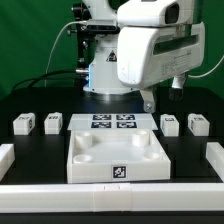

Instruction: Assemble one leg

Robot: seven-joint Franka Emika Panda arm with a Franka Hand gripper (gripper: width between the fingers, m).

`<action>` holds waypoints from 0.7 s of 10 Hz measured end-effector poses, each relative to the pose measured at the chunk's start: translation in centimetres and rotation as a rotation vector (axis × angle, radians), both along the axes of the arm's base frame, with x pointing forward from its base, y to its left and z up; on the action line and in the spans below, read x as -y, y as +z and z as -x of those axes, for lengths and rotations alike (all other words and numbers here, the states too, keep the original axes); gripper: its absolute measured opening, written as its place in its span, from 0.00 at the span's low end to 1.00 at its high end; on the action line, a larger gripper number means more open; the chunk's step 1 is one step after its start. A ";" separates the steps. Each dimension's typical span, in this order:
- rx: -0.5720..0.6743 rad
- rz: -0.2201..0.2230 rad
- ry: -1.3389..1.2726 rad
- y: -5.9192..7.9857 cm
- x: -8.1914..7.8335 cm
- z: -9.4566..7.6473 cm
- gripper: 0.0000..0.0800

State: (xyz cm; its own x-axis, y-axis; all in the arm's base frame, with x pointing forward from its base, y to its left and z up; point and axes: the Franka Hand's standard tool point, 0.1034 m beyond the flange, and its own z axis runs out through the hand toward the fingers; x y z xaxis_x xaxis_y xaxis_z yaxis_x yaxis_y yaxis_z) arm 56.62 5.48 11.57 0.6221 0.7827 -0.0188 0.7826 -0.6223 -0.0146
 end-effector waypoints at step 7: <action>-0.056 -0.010 0.274 -3.2 3.2 6.2 0.81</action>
Offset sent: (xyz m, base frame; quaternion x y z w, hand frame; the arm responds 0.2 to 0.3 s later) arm -0.0453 -0.0152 -0.0131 0.0107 0.0126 -0.0980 0.9951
